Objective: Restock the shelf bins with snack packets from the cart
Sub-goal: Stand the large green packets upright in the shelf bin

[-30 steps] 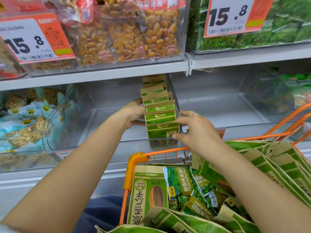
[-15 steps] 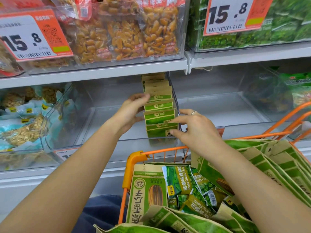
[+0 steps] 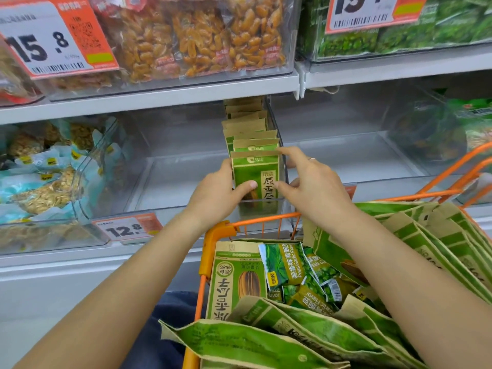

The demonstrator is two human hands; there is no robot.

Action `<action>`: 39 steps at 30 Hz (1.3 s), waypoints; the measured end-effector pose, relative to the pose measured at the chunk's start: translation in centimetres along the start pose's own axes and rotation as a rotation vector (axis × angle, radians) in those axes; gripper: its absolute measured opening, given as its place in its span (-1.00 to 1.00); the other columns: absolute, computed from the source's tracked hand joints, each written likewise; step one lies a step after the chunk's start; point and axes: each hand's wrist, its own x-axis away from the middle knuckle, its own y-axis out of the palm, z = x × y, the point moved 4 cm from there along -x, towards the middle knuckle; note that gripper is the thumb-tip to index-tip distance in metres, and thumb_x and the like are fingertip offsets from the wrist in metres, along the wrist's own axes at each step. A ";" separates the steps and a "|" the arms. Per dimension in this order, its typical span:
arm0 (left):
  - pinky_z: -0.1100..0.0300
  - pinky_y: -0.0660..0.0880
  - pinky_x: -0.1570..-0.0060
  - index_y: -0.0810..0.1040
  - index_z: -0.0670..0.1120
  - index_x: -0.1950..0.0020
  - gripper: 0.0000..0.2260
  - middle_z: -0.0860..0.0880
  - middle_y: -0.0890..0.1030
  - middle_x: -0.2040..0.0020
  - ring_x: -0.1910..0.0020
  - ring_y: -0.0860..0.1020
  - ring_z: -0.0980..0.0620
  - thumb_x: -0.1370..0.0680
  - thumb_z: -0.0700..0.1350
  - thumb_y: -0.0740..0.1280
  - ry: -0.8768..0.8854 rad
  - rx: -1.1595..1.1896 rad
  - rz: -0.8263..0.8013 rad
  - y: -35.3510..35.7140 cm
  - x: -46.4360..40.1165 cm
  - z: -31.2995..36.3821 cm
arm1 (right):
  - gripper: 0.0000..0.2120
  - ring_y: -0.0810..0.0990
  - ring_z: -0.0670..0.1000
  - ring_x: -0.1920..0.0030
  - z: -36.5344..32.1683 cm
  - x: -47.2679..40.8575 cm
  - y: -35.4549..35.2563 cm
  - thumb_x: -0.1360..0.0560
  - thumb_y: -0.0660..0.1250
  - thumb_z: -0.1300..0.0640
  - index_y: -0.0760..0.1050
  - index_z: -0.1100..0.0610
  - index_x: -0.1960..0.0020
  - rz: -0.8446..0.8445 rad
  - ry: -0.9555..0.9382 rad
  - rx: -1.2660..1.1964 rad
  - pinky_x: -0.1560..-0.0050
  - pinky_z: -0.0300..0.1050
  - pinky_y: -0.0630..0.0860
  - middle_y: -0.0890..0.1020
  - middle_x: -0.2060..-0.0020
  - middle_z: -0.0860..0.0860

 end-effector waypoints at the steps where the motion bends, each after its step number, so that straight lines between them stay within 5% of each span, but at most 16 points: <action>1: -0.03 0.53 -0.08 0.33 0.01 -0.36 -0.57 0.01 0.60 -0.21 -0.12 0.57 -0.04 -0.56 0.14 0.30 -0.009 0.019 -0.009 0.1 -0.2 -0.2 | -0.44 0.60 0.06 -0.05 0.0 0.1 -0.2 -0.52 0.33 -0.04 0.18 -0.12 -0.45 0.010 0.016 -0.043 -0.02 -0.02 0.51 0.55 -0.21 0.01; 4: -0.07 0.53 -0.07 0.31 0.04 -0.37 -0.53 0.02 0.58 -0.24 -0.11 0.59 -0.04 -0.56 0.23 0.24 -0.004 -0.020 -0.059 -0.3 0.2 -0.4 | -0.47 0.58 0.03 -0.07 -0.5 0.3 -1.9 -0.52 0.30 -0.12 0.21 -0.14 -0.43 0.131 0.001 -0.003 -0.01 0.02 0.52 0.54 -0.18 -0.09; 7: -0.05 0.50 -0.12 0.28 0.06 -0.43 -0.46 0.03 0.59 -0.22 -0.16 0.56 -0.05 -0.55 0.33 0.10 -0.037 -0.072 -0.035 -1.4 1.2 -1.0 | -0.72 0.58 -0.05 0.10 -2.8 0.5 -4.1 -0.50 0.31 -0.14 0.47 -0.09 -0.17 0.142 -0.104 -0.034 0.11 -0.05 0.50 0.59 0.10 -0.16; 10: -0.02 0.45 -0.19 0.37 0.05 -0.39 -0.54 0.06 0.62 -0.09 -0.13 0.56 0.02 -0.60 0.27 0.07 -0.084 0.270 0.127 -2.9 2.5 -1.8 | -0.72 0.60 -0.12 0.24 -5.6 1.9 -3.9 -0.39 0.40 -0.22 0.61 -0.01 0.12 -0.324 -0.127 -0.258 0.16 -0.14 0.54 0.65 0.26 -0.08; 13: -0.05 0.53 0.01 0.48 0.04 -0.19 -0.73 0.11 0.65 0.10 0.15 0.60 0.16 -0.65 0.14 0.10 -0.089 0.508 0.355 -3.9 3.9 -2.3 | -0.66 0.59 -0.20 0.27 -8.4 5.7 -1.8 -0.31 0.45 -0.25 0.62 0.01 0.12 -0.759 -0.198 -0.230 0.23 -0.31 0.52 0.68 0.24 -0.08; 19: 0.06 0.54 0.13 0.52 0.00 -0.14 -0.74 0.08 0.64 0.17 0.26 0.58 0.15 -0.65 0.09 0.11 -0.031 0.533 0.348 -4.6 5.6 -2.5 | -0.53 0.54 -0.21 0.11 -11.4 9.5 0.1 -0.31 0.34 -0.43 0.58 -0.11 -0.02 -0.920 -0.457 0.061 0.04 -0.18 0.53 0.62 0.13 -0.19; 23: 0.20 0.50 0.30 0.55 -0.03 -0.07 -0.83 0.06 0.64 0.17 0.29 0.57 0.11 -0.66 -0.06 0.17 -0.071 0.698 0.289 -5.0 5.4 -2.4 | -0.62 0.48 -0.06 0.34 -11.9 8.8 -0.4 -0.44 0.30 -0.22 0.58 0.10 0.20 -0.739 -0.541 0.065 0.29 -0.12 0.45 0.55 0.38 0.03; 25: 0.25 0.43 0.42 0.58 -0.06 0.00 -0.84 0.05 0.64 0.22 0.38 0.54 0.10 -0.64 -0.13 0.21 -0.098 0.804 0.255 -5.3 5.5 -1.9 | -0.67 0.47 -0.02 0.40 -11.0 6.9 -1.1 -0.46 0.35 -0.07 0.55 0.20 0.25 -0.652 -0.363 -0.170 0.33 -0.09 0.41 0.52 0.43 0.08; 27: 0.28 0.35 0.45 0.63 -0.03 0.12 -0.79 0.00 0.62 0.28 0.42 0.49 0.09 -0.62 -0.12 0.24 -0.127 0.884 0.176 -5.3 5.5 -1.6 | -0.78 0.55 -0.12 0.38 -9.3 5.1 -2.0 -0.51 0.36 0.10 0.59 0.28 0.15 -0.553 -0.088 -0.529 0.37 -0.29 0.45 0.61 0.40 -0.02; 30: 0.11 0.39 0.27 0.69 -0.03 0.08 -0.65 -0.19 0.64 0.16 0.24 0.52 -0.06 -0.58 0.16 0.23 -0.154 1.011 -0.062 -4.2 5.4 -1.0 | -0.87 0.61 -0.11 0.32 -7.2 3.7 -2.3 -0.50 0.35 0.16 0.59 0.21 0.14 -0.402 0.116 -0.805 0.29 -0.32 0.50 0.67 0.30 0.00; 33: 0.17 0.19 0.47 0.67 -0.14 -0.02 -0.33 -0.19 0.58 0.24 0.38 0.46 -0.03 -0.49 0.40 0.06 -0.175 1.091 -0.237 -3.5 5.5 -0.4 | -0.84 0.60 -0.11 0.35 -6.4 3.1 -2.2 -0.54 0.27 0.19 0.56 0.16 0.18 -0.315 0.189 -0.924 0.33 -0.26 0.51 0.67 0.34 -0.02; 35: 0.09 0.17 0.39 0.70 -0.06 0.05 -0.31 -0.28 0.57 0.17 0.27 0.45 -0.14 -0.47 0.44 0.01 -0.150 1.128 -0.291 -3.2 5.5 -0.1 | -0.83 0.62 -0.08 0.33 -5.9 2.6 -2.2 -0.57 0.24 0.18 0.56 0.14 0.15 -0.266 0.225 -0.954 0.29 -0.14 0.52 0.68 0.33 -0.02; 37: -0.12 0.39 0.15 0.69 -0.05 -0.05 -0.41 -0.43 0.54 -0.06 0.05 0.50 -0.30 -0.43 0.42 0.21 -0.105 1.140 -0.318 -3.1 5.5 0.1 | -0.85 0.62 -0.04 0.27 -5.4 2.2 -2.3 -0.58 0.24 0.16 0.58 0.16 0.05 -0.223 0.257 -0.999 0.26 -0.08 0.50 0.69 0.26 0.00; 39: -0.08 0.52 -0.05 0.70 -0.08 0.00 -0.62 -0.28 0.65 -0.04 0.02 0.63 -0.22 -0.38 0.18 0.41 -0.108 1.166 -0.322 -3.1 5.7 0.1 | -0.82 0.63 -0.06 0.23 -5.3 1.7 -2.3 -0.58 0.24 0.17 0.57 0.19 -0.10 -0.188 0.280 -1.066 0.31 -0.14 0.51 0.71 0.17 0.01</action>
